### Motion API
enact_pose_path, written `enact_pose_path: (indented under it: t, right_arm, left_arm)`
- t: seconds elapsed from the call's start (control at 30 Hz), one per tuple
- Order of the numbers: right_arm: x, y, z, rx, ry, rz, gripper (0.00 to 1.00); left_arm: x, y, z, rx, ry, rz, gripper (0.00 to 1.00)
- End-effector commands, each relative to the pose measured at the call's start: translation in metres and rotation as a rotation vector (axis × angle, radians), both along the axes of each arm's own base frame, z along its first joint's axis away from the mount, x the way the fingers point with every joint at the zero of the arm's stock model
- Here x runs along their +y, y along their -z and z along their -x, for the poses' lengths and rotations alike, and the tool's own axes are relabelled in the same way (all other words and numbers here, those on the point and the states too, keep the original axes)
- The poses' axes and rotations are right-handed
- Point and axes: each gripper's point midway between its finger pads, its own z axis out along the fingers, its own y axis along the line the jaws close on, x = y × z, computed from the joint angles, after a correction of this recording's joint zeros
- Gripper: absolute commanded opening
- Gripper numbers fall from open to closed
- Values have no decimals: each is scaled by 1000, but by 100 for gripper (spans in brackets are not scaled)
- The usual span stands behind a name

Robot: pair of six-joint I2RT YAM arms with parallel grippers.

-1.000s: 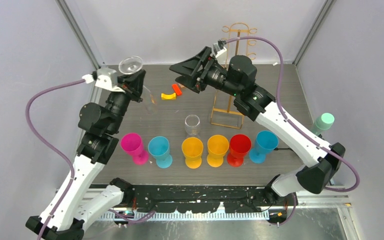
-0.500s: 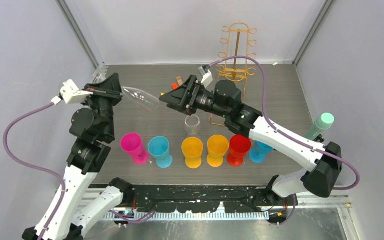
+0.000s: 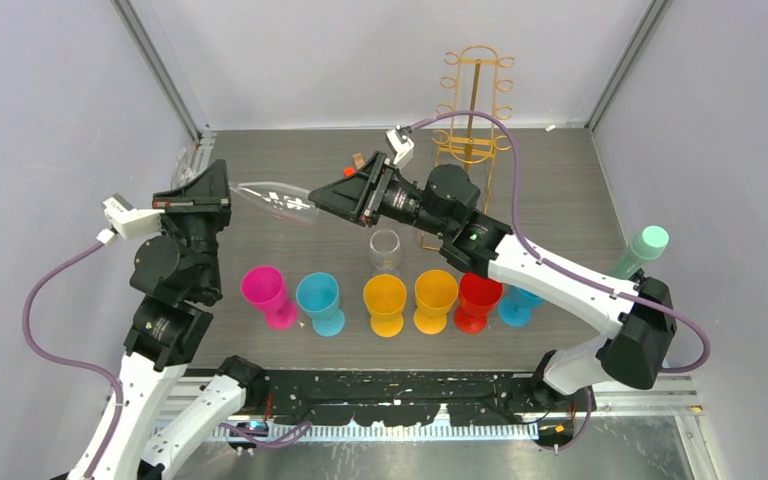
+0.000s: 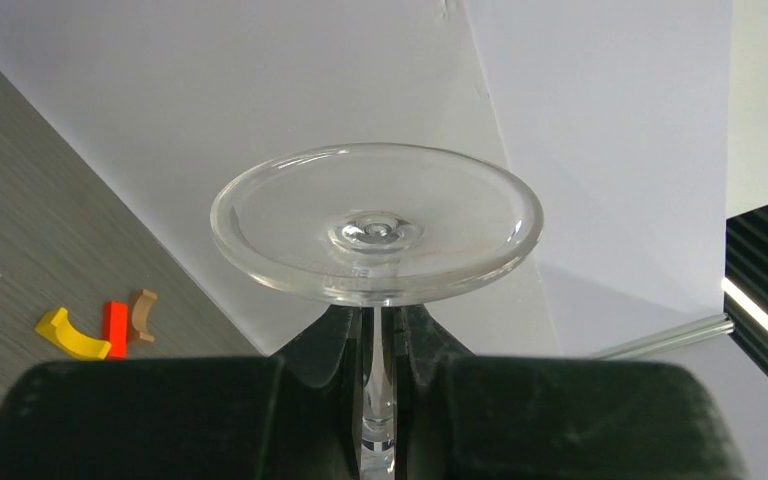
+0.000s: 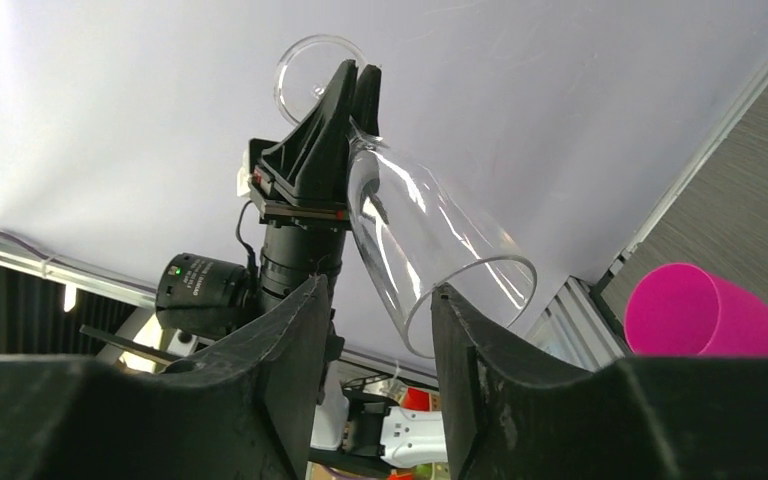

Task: Take the wine glass off the wine glass rack

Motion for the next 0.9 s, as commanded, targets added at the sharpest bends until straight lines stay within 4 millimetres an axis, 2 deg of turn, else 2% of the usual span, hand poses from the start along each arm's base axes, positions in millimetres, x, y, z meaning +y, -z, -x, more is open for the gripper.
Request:
enact_pose_path:
  t: [0.0,0.33,0.47,0.57,0.6,0.67,0.7,0.87]
  right_arm:
    - [2,-35,11,-42,-53,-141,45]
    - [12,-38,17,-10,-105,-182,37]
    - [11,-41,15,-11,-95,-196,29]
    - [11,-42,13,-14,-86,-203,17]
    - [11,-42,12,-16,-80,-204,14]
    - [11,-43,10,-22,-64,-204,2]
    - [11,-43,7,-29,-49,-196,1]
    - [12,-42,-4,-92,26,-134,0]
  left_arm:
    - [1,-4,2,-30,8,95,0]
    - [-8,-2,-6,-47,40,108,0]
    - [-9,2,-6,-47,49,118,0]
    - [-8,6,-5,-38,45,125,1]
    - [-6,7,-3,-35,40,129,5]
    - [-3,10,0,-29,30,130,16]
    - [-1,11,1,-27,25,130,25]
    - [3,19,9,-9,20,120,48]
